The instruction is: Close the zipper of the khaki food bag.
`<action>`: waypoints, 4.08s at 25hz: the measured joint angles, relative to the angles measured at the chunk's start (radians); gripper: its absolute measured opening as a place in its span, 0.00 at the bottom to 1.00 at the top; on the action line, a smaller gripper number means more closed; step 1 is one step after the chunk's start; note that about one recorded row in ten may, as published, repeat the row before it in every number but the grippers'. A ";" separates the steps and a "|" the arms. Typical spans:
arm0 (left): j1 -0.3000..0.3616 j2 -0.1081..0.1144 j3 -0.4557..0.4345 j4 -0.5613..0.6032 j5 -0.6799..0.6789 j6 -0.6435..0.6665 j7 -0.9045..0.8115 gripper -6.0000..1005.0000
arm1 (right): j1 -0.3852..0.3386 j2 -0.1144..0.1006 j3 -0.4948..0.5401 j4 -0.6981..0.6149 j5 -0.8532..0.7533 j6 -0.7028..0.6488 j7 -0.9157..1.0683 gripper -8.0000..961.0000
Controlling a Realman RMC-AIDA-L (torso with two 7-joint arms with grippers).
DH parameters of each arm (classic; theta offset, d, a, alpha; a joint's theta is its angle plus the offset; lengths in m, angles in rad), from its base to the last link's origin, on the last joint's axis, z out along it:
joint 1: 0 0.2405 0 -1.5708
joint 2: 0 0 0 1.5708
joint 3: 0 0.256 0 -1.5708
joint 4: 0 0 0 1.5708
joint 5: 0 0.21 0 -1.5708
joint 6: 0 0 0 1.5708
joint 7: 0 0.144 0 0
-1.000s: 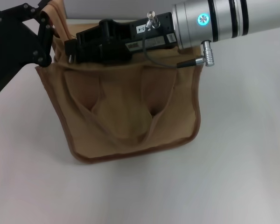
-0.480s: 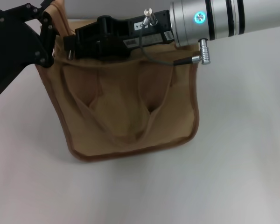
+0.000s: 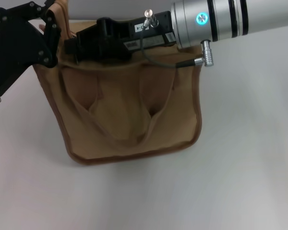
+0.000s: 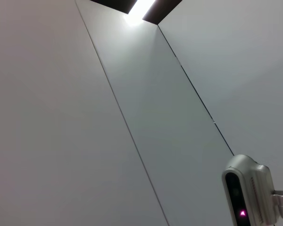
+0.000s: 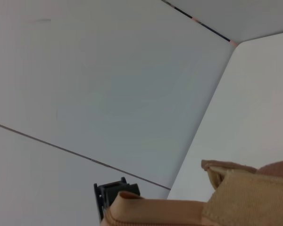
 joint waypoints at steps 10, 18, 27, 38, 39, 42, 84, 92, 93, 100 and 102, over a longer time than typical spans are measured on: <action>-0.004 -0.001 0.002 -0.002 0.000 -0.002 -0.006 0.03 | -0.011 0.000 -0.014 -0.009 0.011 -0.001 -0.001 0.27; -0.007 -0.001 -0.008 -0.010 -0.001 -0.002 -0.006 0.03 | -0.010 0.000 -0.040 -0.023 0.006 0.003 -0.011 0.20; 0.013 0.002 -0.010 -0.012 -0.026 -0.003 -0.008 0.03 | -0.076 0.000 -0.086 -0.116 0.009 -0.010 -0.040 0.08; 0.040 0.006 -0.049 -0.038 -0.061 -0.038 -0.009 0.03 | -0.219 -0.011 -0.080 -0.226 0.066 -0.096 -0.090 0.02; 0.040 0.006 -0.049 -0.038 -0.061 -0.038 -0.009 0.03 | -0.219 -0.011 -0.080 -0.226 0.066 -0.096 -0.090 0.02; 0.043 0.006 -0.058 -0.041 -0.063 -0.059 -0.018 0.03 | -0.262 -0.016 -0.076 -0.253 0.063 -0.122 -0.090 0.03; 0.058 0.004 -0.088 -0.078 -0.064 -0.128 -0.022 0.03 | -0.476 -0.115 0.082 -0.302 0.006 -0.347 -0.169 0.11; 0.053 0.003 -0.085 -0.088 -0.061 -0.131 -0.013 0.03 | -0.472 -0.111 0.173 -0.274 0.009 -0.401 -0.227 0.12; 0.053 0.004 -0.084 -0.090 -0.060 -0.131 -0.008 0.03 | -0.473 -0.109 0.190 -0.274 0.010 -0.426 -0.249 0.12; 0.053 0.003 -0.084 -0.091 -0.058 -0.133 -0.007 0.03 | -0.477 -0.108 0.203 -0.273 0.012 -0.467 -0.305 0.32; 0.053 0.003 -0.084 -0.091 -0.058 -0.134 -0.007 0.03 | -0.483 -0.107 0.214 -0.273 0.012 -0.479 -0.338 0.59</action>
